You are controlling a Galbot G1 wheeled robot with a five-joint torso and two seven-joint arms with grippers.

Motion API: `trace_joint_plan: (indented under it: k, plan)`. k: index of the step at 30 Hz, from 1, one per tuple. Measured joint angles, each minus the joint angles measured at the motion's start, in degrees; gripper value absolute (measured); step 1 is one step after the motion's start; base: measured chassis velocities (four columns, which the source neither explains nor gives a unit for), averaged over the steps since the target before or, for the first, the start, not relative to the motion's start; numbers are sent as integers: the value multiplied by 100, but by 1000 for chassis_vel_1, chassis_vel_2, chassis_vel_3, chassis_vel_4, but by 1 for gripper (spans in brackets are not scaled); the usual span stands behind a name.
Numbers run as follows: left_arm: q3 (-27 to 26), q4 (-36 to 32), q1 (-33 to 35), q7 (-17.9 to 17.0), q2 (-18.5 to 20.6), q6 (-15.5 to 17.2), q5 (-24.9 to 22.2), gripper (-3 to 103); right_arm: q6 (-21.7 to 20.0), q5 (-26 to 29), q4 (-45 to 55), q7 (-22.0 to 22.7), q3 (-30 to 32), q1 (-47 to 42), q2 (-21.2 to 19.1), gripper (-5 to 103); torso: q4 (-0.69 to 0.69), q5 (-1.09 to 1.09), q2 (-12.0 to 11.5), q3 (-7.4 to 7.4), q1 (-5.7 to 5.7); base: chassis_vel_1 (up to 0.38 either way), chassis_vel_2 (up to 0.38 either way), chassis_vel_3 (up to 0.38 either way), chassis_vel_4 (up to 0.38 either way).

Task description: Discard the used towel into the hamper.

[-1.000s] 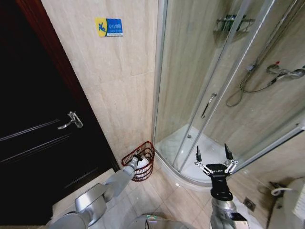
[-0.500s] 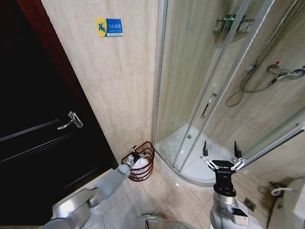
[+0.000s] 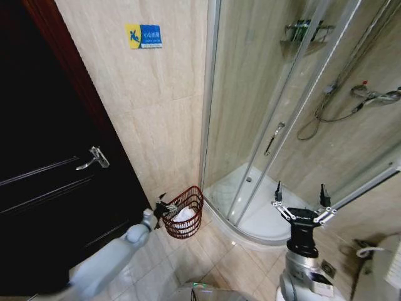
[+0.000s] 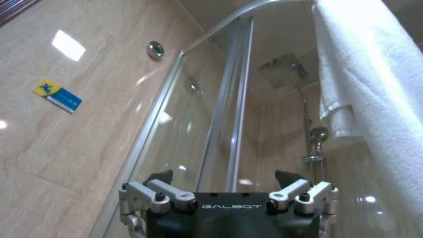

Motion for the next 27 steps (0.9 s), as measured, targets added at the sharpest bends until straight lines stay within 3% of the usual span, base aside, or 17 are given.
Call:
trace_joint_plan:
  k: [5, 6, 10, 19, 23, 27]
  plan:
    - [-626, -510, 636, -80, -23, 225, 57, 100, 26, 197, 50, -58, 44, -110, 0, 100, 0, 2, 0, 0, 0, 0, 0, 0, 0]
    - [-833, -791, 854, -248, -96, 512, 182, 100, 21, 303, 100, -65, 50, -186, 0, 100, 0, 1, 0, 0, 0, 0, 0, 0, 0]
    - [-1215, -1324, 1191, -517, -317, 837, 261, 100, -69, 456, 248, -50, 86, -280, 0, 100, -2, 4, 0, 0, 0, 0, 0, 0, 0]
    - [-2050, -2573, 2117, -1074, -1323, 1572, 971, 100, -645, 852, 789, 157, 155, -394, -130, 100, -1, 2, 0, 0, 0, 0, 0, 0, 0]
    - [-2389, -2942, 2452, -1102, -1638, 1703, 1042, 100, -789, 881, 914, 186, 149, -389, -153, 100, 0, 3, 0, 0, 0, 0, 0, 0, 0]
    - [-2928, -3133, 2673, -719, -2041, 1764, 1521, 100, -841, 941, 969, 213, 160, -424, -191, 100, -1, 3, 0, 0, 1, 0, 0, 0, 0]
